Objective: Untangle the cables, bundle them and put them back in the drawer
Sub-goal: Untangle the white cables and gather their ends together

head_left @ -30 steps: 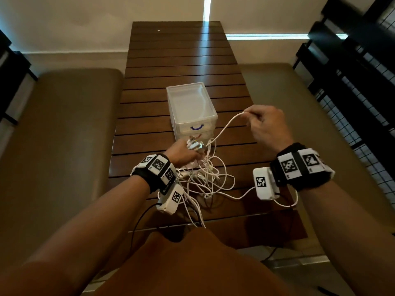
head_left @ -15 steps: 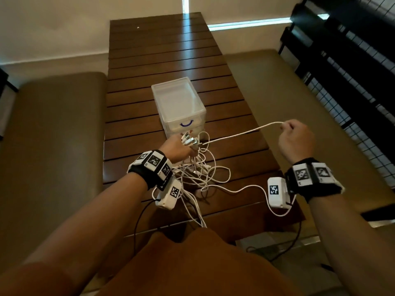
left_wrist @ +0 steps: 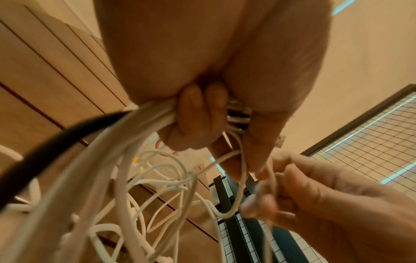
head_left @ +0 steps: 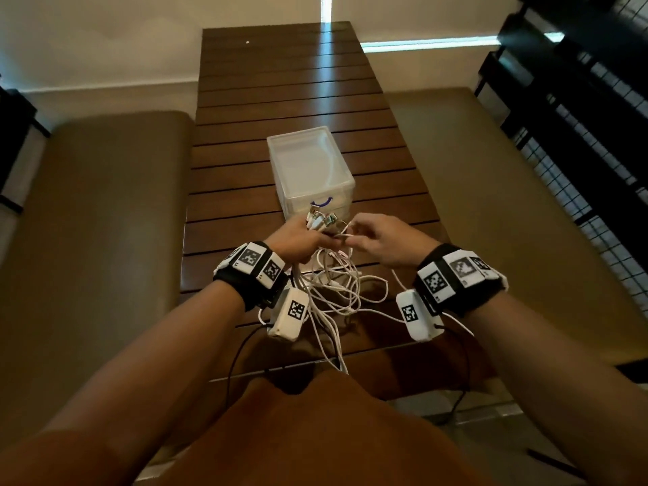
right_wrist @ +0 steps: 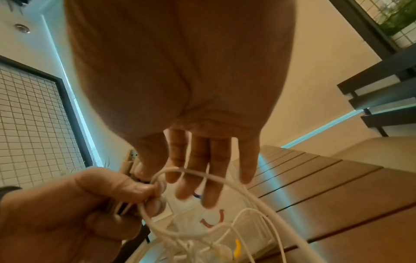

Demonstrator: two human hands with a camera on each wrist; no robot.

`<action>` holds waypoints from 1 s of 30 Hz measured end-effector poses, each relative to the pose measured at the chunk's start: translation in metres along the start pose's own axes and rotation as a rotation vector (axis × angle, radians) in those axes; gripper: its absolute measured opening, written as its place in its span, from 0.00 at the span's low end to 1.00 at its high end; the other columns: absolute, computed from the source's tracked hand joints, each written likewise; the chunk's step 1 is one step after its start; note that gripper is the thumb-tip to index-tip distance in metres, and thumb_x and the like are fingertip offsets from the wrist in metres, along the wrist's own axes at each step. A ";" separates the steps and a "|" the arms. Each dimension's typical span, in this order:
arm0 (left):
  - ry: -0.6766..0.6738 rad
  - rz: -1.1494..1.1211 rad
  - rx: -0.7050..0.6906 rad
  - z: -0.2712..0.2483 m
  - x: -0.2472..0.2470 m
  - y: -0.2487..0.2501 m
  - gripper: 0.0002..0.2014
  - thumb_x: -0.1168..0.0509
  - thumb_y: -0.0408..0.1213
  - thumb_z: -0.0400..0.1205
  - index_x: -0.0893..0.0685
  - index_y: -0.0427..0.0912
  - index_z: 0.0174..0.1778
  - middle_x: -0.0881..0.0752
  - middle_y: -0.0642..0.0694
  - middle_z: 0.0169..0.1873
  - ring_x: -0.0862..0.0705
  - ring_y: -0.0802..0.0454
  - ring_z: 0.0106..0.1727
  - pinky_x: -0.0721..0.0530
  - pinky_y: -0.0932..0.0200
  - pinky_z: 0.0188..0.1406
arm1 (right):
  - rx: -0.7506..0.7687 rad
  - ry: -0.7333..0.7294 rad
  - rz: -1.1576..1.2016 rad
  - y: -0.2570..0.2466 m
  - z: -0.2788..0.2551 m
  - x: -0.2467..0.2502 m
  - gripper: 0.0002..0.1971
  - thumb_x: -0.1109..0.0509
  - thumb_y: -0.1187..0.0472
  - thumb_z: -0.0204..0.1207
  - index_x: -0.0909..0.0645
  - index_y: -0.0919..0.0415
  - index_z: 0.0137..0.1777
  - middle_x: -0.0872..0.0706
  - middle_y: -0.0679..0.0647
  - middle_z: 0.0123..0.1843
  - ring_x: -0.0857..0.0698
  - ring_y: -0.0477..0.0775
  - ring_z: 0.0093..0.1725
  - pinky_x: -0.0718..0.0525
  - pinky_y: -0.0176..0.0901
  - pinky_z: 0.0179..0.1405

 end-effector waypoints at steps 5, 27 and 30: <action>0.024 0.012 0.015 -0.002 0.001 -0.004 0.05 0.29 0.26 0.76 0.12 0.34 0.46 0.15 0.57 0.24 0.27 0.65 0.17 0.33 0.70 0.16 | 0.095 0.419 0.068 -0.006 -0.003 0.051 0.07 0.31 0.63 0.79 0.11 0.60 0.48 0.11 0.50 0.42 0.16 0.49 0.42 0.18 0.48 0.47; -0.055 0.016 -0.102 -0.013 -0.020 0.027 0.04 0.31 0.27 0.79 0.15 0.36 0.48 0.16 0.53 0.30 0.24 0.66 0.21 0.28 0.71 0.20 | -0.067 0.003 -0.045 -0.009 -0.008 0.017 0.11 0.35 0.56 0.83 0.15 0.52 0.60 0.11 0.46 0.49 0.14 0.44 0.48 0.21 0.39 0.50; -0.037 0.035 -0.049 -0.011 -0.015 0.021 0.05 0.33 0.24 0.79 0.14 0.35 0.48 0.14 0.50 0.34 0.24 0.65 0.22 0.31 0.68 0.19 | -0.022 0.128 0.023 -0.008 -0.006 0.032 0.11 0.36 0.59 0.83 0.16 0.51 0.40 0.17 0.43 0.32 0.18 0.43 0.33 0.22 0.43 0.37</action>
Point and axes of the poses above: each hand's wrist, its own z-axis towards the middle knuckle, its own x-axis out of the back of the hand, y = z × x, the point moved 9 cm from there along z, towards the middle knuckle
